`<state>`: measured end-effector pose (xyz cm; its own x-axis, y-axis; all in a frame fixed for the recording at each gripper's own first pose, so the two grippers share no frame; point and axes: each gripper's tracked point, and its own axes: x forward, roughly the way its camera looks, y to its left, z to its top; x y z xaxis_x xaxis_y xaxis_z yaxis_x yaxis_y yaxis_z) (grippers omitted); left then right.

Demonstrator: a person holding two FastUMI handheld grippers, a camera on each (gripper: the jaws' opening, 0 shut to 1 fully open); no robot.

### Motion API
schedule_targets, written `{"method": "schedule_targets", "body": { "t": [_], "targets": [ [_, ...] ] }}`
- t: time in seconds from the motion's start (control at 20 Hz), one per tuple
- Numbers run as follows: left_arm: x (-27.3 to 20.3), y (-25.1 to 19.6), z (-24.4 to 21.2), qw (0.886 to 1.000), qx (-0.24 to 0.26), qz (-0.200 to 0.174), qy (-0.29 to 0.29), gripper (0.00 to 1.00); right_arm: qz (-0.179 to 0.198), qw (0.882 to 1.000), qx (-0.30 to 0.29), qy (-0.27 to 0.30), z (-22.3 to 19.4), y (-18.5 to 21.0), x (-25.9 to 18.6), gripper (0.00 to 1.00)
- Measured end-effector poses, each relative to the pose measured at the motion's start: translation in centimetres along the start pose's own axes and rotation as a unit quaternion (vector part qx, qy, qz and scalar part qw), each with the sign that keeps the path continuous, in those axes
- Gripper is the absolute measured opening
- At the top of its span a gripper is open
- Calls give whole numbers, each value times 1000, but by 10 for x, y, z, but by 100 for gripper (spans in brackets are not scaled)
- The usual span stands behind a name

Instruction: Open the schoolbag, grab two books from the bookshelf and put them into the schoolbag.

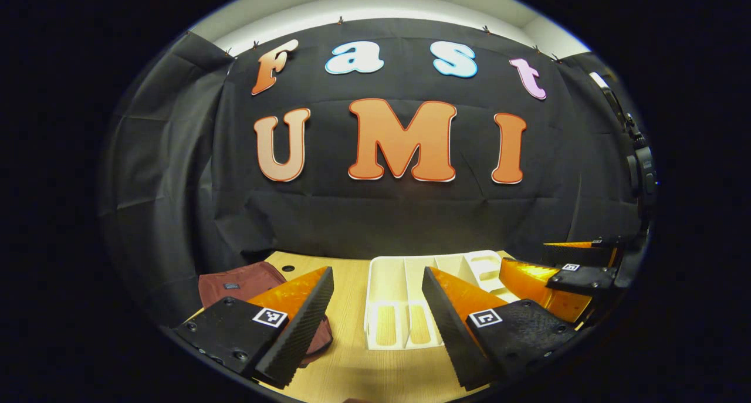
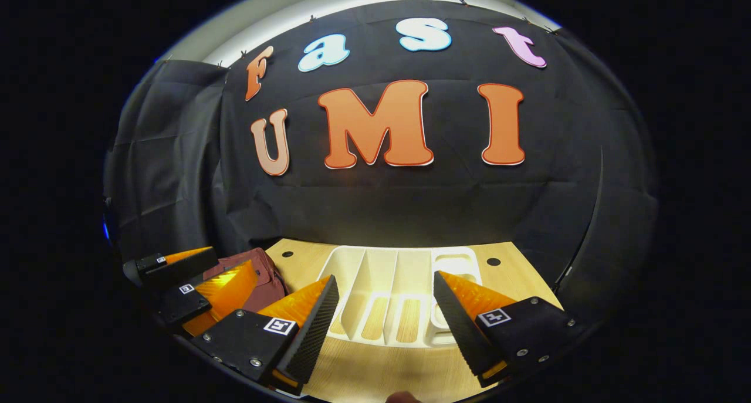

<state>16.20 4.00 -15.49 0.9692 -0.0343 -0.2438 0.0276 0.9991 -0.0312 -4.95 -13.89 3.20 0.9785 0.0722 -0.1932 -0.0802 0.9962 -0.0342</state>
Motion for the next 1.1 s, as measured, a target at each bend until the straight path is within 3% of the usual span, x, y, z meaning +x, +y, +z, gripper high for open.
{"method": "schedule_targets", "body": {
  "t": [1.1],
  "targets": [
    [-6, 9, -2, 1000, 11, 16, -5, 96, -6, 1000, 1, 9, -17, 1, -1, 97]
  ]
}}
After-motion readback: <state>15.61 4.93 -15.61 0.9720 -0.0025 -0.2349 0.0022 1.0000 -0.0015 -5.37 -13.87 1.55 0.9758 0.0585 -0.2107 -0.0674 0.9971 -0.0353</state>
